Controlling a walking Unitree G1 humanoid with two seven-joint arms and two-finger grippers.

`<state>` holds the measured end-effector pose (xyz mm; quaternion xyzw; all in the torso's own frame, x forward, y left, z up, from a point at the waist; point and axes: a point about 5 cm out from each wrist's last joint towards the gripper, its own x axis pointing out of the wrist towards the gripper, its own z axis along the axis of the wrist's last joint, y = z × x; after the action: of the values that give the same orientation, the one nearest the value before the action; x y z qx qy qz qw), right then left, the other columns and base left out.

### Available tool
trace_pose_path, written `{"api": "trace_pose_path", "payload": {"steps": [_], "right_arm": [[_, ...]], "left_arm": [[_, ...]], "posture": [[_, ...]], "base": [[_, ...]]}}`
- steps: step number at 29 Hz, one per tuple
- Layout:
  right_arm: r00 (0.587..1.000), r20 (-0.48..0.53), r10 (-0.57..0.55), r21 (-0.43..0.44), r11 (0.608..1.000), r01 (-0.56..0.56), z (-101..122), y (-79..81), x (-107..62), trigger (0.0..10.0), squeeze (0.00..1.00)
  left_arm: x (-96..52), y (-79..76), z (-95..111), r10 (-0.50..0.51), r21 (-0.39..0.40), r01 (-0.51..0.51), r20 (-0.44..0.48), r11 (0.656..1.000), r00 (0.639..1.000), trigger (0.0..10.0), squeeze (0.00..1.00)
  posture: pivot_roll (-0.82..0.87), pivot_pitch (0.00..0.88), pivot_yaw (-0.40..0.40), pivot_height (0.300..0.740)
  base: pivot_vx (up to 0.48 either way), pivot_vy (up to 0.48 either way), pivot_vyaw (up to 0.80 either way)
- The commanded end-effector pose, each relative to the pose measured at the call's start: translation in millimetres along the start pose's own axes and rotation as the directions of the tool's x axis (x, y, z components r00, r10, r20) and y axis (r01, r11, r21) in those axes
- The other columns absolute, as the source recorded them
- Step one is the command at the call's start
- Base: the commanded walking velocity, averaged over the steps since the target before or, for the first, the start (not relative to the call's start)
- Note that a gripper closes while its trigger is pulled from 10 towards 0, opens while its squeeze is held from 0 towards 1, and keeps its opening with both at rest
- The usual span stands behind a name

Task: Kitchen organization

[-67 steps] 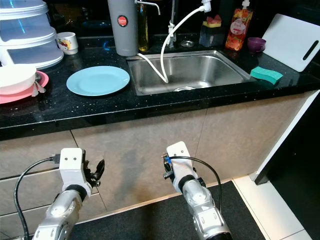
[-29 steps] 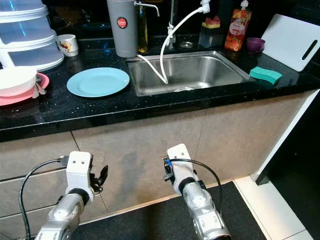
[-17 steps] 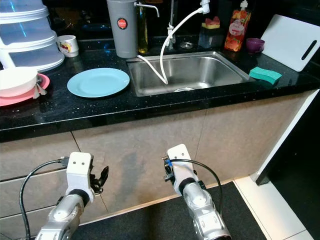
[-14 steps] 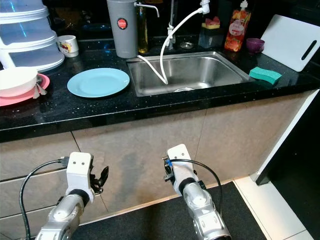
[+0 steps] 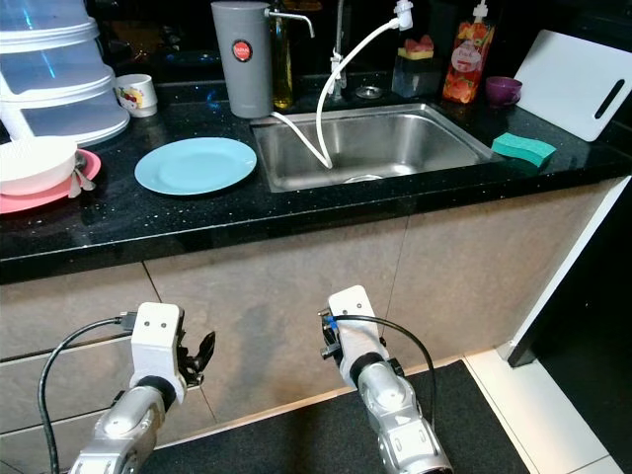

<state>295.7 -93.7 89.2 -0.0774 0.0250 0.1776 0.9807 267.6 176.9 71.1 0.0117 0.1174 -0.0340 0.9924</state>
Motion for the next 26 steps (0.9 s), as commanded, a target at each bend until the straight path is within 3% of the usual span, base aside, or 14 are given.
{"api": "trace_pose_path", "payload": {"steps": [1,26], "right_arm": [[1.0,0.003,-0.005,0.002,1.0,0.005,0.3,-0.3,-1.5,10.0,0.0],[1.0,-0.011,0.0,0.0,1.0,0.0,-4.8,0.0,-4.3,10.0,0.0]], "left_arm": [[-2.0,3.6,-3.4,0.007,0.002,-0.007,-0.02,1.0,1.0,10.0,0.0],[-4.0,3.6,-10.1,0.018,0.005,-0.018,-0.033,1.0,0.999,10.0,0.0]], "posture": [[-0.02,0.024,0.023,0.74],[-0.03,0.0,0.008,0.74]], "base": [[0.0,0.0,0.0],[0.0,0.0,0.0]]}}
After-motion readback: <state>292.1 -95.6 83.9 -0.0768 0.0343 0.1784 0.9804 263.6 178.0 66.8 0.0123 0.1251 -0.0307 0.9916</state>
